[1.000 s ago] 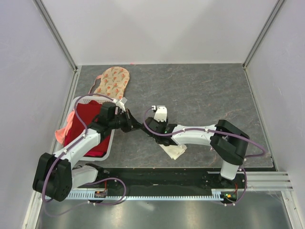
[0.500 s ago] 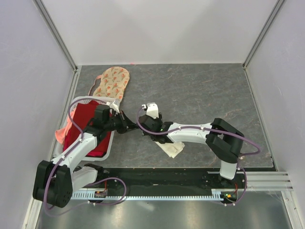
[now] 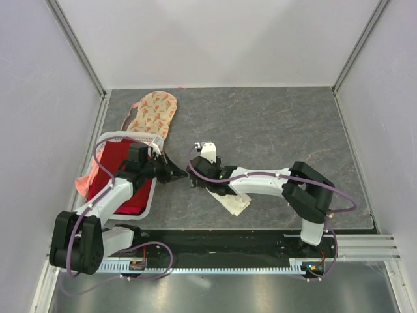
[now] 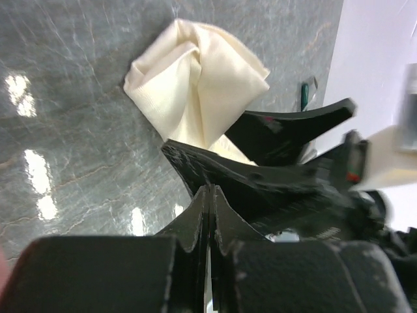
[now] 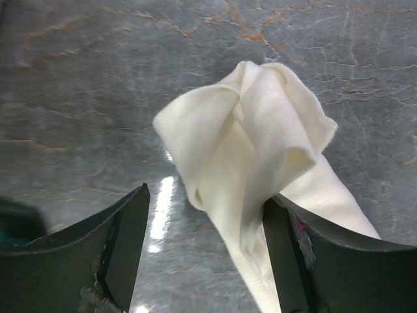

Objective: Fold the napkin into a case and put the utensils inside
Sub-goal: Fold the 2/3-rectangle-folded napkin at the center of the board, then smooth out the smaller rectangle-folded napkin at the center of the board.

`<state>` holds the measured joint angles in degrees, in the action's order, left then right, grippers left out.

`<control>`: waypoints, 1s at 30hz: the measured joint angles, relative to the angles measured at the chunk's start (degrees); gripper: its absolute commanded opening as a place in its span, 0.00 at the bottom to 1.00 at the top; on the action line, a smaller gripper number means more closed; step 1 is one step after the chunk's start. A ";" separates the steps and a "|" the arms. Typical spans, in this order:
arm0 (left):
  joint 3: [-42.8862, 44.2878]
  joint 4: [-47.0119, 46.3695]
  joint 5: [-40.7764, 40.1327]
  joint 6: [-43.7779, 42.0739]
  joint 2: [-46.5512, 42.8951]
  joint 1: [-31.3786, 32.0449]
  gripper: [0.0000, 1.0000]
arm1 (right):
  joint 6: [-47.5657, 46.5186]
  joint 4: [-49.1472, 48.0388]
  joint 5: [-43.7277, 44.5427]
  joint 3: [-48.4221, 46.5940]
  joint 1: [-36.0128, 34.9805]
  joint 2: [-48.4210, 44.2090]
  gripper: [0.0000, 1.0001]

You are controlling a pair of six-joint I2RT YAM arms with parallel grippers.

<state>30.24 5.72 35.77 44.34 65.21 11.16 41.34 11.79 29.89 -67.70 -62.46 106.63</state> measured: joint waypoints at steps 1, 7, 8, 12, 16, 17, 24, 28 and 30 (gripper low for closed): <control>0.11 -0.09 0.61 0.00 0.83 0.00 0.02 | 0.76 -0.17 -0.87 0.24 0.07 -0.87 0.80; 1.51 -0.76 3.13 0.00 3.80 0.00 0.02 | 4.90 -3.15 -5.22 4.44 0.11 -6.12 0.88; 1.77 -1.03 3.54 0.02 3.91 0.00 0.02 | 5.27 -3.76 -5.81 5.25 0.13 -6.45 0.88; 2.84 -1.66 4.63 0.02 4.35 0.00 0.02 | 6.47 -7.37 -8.68 8.96 0.87 -6.73 0.85; 3.80 -2.08 6.21 0.17 5.22 0.00 0.02 | 8.13 -13.11 -11.37 14.86 1.99 -7.78 0.74; 4.13 -2.16 6.54 0.26 5.49 0.00 0.02 | 8.55 -14.80 -11.89 16.44 2.27 -8.31 0.74; 7.76 -2.95 7.96 1.07 8.87 1.62 0.02 | 9.49 -26.34 -15.06 23.87 3.15 -10.19 0.62; 9.94 -3.06 7.89 1.40 11.43 4.50 0.02 | 9.20 -31.43 -17.31 26.05 3.61 -10.21 0.54; 11.91 -3.08 7.82 1.53 13.62 6.51 0.02 | 8.83 -33.31 -18.38 26.97 3.76 -10.21 0.53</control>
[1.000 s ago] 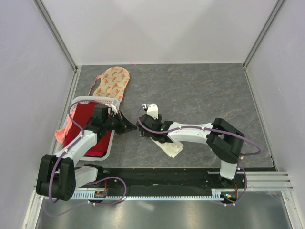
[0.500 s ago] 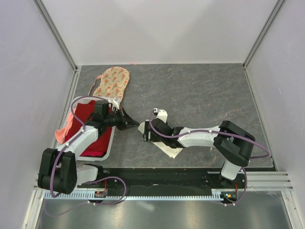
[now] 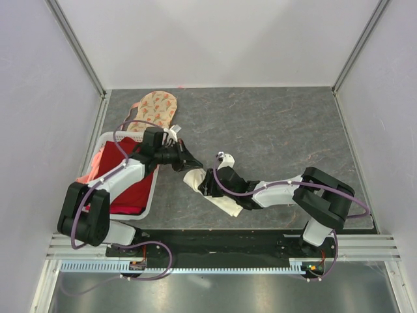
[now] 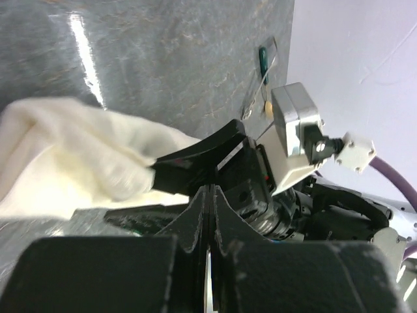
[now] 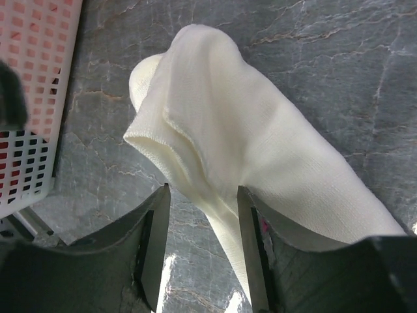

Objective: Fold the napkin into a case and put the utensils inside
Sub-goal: Smooth out the smaller rectangle-folded napkin at the center of the board.

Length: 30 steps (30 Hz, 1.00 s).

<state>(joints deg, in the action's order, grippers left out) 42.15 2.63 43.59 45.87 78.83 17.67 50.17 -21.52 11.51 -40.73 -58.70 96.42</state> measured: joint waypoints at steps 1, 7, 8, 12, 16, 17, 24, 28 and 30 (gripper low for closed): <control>0.87 -0.02 -0.07 0.00 1.03 0.81 0.02 | -0.17 -0.57 -0.26 0.26 0.07 0.00 0.53; 10.69 3.61 -4.42 -0.52 11.21 7.50 0.02 | -0.94 -2.62 -1.66 1.44 0.70 -0.11 0.54; 12.17 4.76 -5.77 -0.96 12.72 8.31 0.02 | -0.96 -2.84 -1.77 1.51 0.76 -0.11 0.54; 16.17 9.38 -11.28 -3.23 17.29 10.88 0.02 | -1.18 -3.23 -2.21 1.92 0.87 -0.59 0.54; 17.14 12.31 -15.08 -5.07 20.39 12.17 0.02 | -1.53 -3.30 -2.38 2.43 0.96 -1.75 0.55; 17.16 12.76 -15.69 -5.49 20.85 12.55 0.02 | -1.55 -3.26 -2.45 2.47 0.96 -1.99 0.55; 16.76 16.96 -22.08 -8.52 20.96 14.67 0.02 | -2.01 -2.75 -2.67 2.71 1.46 -3.06 0.56; 13.49 17.99 -25.38 -9.29 17.57 14.69 0.02 | -2.01 0.07 -2.64 3.21 2.25 -5.64 0.57; 12.20 18.58 -26.56 -9.49 16.00 14.67 0.02 | -1.99 2.82 -2.64 3.34 2.67 -8.48 0.57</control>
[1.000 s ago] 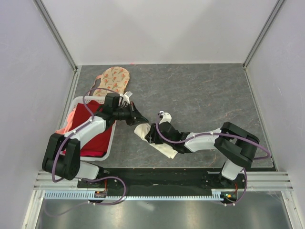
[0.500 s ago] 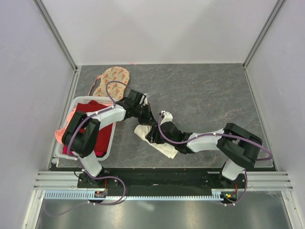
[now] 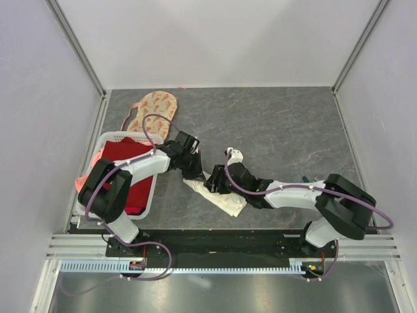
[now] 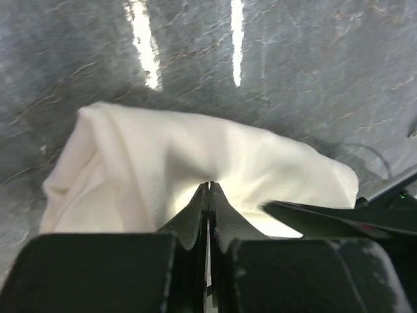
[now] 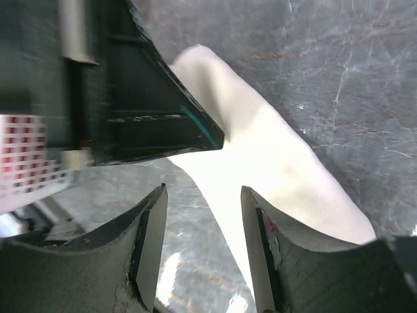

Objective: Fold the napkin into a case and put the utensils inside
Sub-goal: Smooth out the smaller rectangle-folded napkin at the center of the board.

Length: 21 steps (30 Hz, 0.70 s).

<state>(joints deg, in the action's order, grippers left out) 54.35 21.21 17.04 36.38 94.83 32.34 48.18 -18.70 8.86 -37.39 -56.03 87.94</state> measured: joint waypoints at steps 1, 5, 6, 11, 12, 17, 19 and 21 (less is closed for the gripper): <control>-0.39 0.00 -0.50 -0.04 -0.50 0.00 0.02 | 0.00 1.22 0.02 0.02 0.28 -1.64 0.57; -1.31 -0.02 -1.88 -0.09 -1.01 0.00 0.02 | 0.15 4.83 -0.81 0.13 2.58 -7.06 0.57; -1.53 -0.04 -2.03 -0.09 -1.01 0.00 0.02 | 0.24 5.55 -1.25 0.28 3.58 -8.13 0.56; -2.14 -0.04 -2.54 -0.11 -1.01 0.00 0.02 | 0.68 8.48 -4.20 1.97 7.06 -9.99 0.46; -2.14 -0.02 -2.69 -0.11 -1.01 0.00 0.02 | 0.81 9.07 -4.92 2.45 7.08 -9.99 0.43; -2.21 -0.04 -3.67 -0.17 -1.01 -0.02 0.02 | 2.16 8.85 -9.03 6.45 7.02 -9.99 0.31; -2.25 -0.04 -4.33 -0.20 -1.01 -0.11 0.02 | 3.13 7.85 -10.45 8.66 7.02 -9.99 0.29; -2.25 -0.04 -5.05 -0.22 -1.01 -0.13 0.02 | 4.11 5.90 -11.34 11.47 7.02 -10.01 0.27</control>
<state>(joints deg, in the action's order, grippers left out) 52.10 21.17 11.99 36.16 93.82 32.21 52.29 -12.80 -2.48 -25.91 -49.01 77.93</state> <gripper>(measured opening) 0.025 0.291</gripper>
